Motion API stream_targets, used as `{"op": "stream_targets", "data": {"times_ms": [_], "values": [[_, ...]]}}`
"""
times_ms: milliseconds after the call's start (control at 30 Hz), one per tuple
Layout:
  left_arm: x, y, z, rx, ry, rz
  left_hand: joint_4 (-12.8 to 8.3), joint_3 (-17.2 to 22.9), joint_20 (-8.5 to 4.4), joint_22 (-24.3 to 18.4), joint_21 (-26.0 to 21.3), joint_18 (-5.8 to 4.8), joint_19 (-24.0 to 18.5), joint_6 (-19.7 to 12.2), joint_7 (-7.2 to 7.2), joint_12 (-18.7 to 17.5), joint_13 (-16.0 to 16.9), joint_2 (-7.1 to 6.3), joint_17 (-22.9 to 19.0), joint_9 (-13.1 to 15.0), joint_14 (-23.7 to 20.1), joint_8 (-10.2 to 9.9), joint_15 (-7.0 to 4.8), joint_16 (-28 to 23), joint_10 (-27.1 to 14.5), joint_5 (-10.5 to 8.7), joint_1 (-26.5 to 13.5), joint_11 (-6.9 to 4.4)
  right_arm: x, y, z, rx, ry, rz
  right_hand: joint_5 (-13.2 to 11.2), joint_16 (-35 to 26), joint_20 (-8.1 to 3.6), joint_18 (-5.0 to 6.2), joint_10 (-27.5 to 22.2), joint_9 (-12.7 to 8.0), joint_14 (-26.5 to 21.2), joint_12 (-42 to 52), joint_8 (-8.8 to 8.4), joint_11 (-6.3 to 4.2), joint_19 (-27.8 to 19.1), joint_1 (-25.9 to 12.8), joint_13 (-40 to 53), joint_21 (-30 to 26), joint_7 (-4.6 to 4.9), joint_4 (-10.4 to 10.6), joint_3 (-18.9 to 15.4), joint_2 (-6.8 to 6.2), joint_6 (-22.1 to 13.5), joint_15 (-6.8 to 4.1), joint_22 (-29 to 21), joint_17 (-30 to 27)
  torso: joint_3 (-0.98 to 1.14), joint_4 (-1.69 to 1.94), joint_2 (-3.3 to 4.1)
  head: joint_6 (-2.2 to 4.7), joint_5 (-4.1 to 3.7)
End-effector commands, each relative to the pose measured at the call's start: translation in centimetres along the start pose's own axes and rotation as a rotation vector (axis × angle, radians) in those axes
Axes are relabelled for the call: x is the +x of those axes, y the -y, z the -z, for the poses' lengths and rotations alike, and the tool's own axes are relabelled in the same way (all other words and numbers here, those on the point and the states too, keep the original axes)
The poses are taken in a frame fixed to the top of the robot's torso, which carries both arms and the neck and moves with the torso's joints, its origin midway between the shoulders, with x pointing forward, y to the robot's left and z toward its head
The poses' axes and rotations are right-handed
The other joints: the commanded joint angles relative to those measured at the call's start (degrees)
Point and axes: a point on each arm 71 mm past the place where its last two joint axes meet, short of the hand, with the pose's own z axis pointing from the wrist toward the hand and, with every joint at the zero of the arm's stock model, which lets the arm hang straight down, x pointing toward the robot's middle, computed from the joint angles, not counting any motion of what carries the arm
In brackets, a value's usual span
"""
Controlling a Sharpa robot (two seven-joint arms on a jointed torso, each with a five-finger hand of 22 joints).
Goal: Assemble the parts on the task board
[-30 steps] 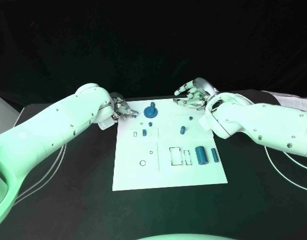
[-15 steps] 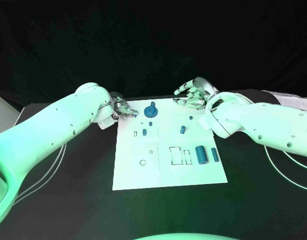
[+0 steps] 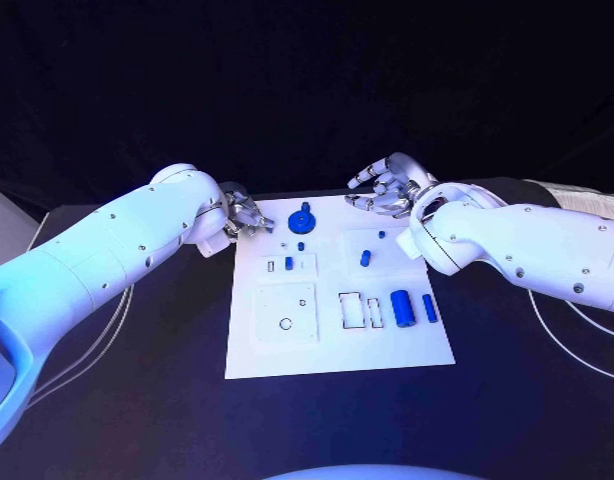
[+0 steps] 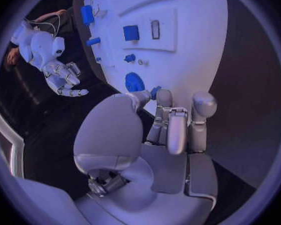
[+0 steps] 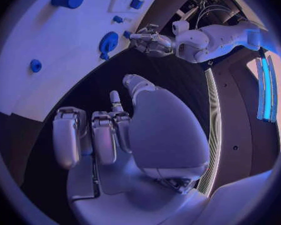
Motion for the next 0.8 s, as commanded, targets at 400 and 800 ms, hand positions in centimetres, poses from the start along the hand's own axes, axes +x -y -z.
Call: {"op": "stream_targets", "data": {"times_ms": [400, 800], "values": [[-0.02, 0.18, -0.11, 0.022, -0.018, 0.023, -0.4, 4.0, 0.13, 0.1, 0.4, 0.52, -0.1, -0.8, -0.09, -0.3, -0.5, -0.37, 4.4, -0.3, 1.3, 0.8, 0.08, 0.2, -0.7, 0.04, 2.5, -0.01, 0.14, -0.2, -0.07, -0.013, -0.008, 0.008, 0.3, -0.1, 0.26, -0.58, 3.1, -0.1, 5.6, 0.1, -0.2, 0.27, 3.4, -0.1, 12.4, -0.3, 0.16, 0.0, 0.3, -0.26, 0.1, 0.2, 7.9, 13.6, 0.02, -0.06, 0.08, -0.03, 0.11], [0.29, 0.06, -0.23, 0.022, -0.04, 0.028, -3.9, 11.3, -0.11, 0.7, 1.0, 0.46, 0.1, -0.7, -0.5, 0.1, -0.3, -0.49, 4.7, 0.3, 1.5, 3.2, -0.3, 0.5, 0.3, 0.23, 5.1, -0.43, 0.19, -0.22, -0.08, -0.013, -0.012, 0.008, 0.3, -0.1, 0.26, -0.58, 3.1, -0.1, 5.6, 0.1, -0.2, 0.27, 3.4, -0.1, 12.4, -0.3, 0.16, 0.0, 0.3, -0.26, 0.1, 0.2, 7.9, 13.6, 0.07, -0.03, 0.04, -0.16, 0.0]]}}
